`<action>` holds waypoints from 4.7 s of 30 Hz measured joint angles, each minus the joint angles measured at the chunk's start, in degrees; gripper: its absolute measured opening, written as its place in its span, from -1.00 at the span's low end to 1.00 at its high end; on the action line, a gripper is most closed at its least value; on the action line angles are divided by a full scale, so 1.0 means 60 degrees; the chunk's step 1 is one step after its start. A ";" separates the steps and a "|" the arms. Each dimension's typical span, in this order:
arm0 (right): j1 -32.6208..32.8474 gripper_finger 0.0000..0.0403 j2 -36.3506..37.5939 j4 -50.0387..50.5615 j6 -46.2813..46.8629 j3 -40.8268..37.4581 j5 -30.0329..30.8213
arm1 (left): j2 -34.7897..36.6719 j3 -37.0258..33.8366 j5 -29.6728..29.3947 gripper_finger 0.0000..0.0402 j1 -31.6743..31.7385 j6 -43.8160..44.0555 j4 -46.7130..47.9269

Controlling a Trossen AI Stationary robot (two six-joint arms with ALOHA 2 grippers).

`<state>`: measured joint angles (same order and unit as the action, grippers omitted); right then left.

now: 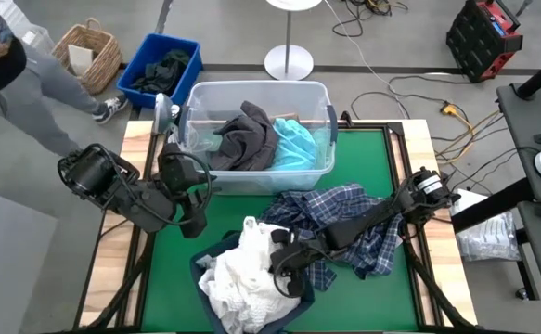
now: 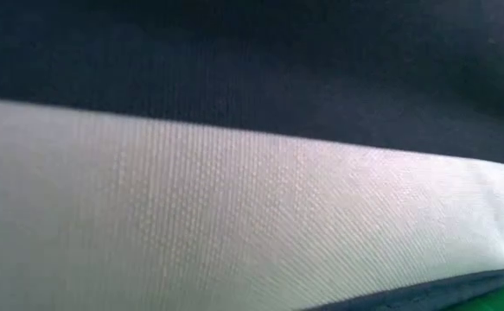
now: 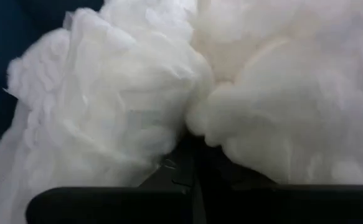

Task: Sort clothes
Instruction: Put the white dress into the blue laundry bin, then adjust the blue laundry bin

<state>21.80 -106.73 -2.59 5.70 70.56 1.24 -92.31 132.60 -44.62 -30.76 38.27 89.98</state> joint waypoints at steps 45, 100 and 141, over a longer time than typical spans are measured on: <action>-0.0361 -0.95 -0.2358 0.2041 0.1050 0.3839 -0.0180 | -0.0065 -0.2353 0.1370 -0.52 -0.0557 0.1305 0.0005; 0.0098 -0.95 0.4636 0.8350 0.1022 0.4424 0.4217 | -0.1580 -0.8880 0.4661 -1.00 -0.0415 0.0662 -0.9343; 0.0025 -0.95 0.4021 0.9886 0.2057 0.3948 0.4577 | -0.1698 -0.6976 0.5765 -1.00 -0.1650 0.1405 -0.1088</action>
<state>21.96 -82.61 56.73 18.04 94.25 28.71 -102.50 90.74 -10.03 -40.66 46.70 83.45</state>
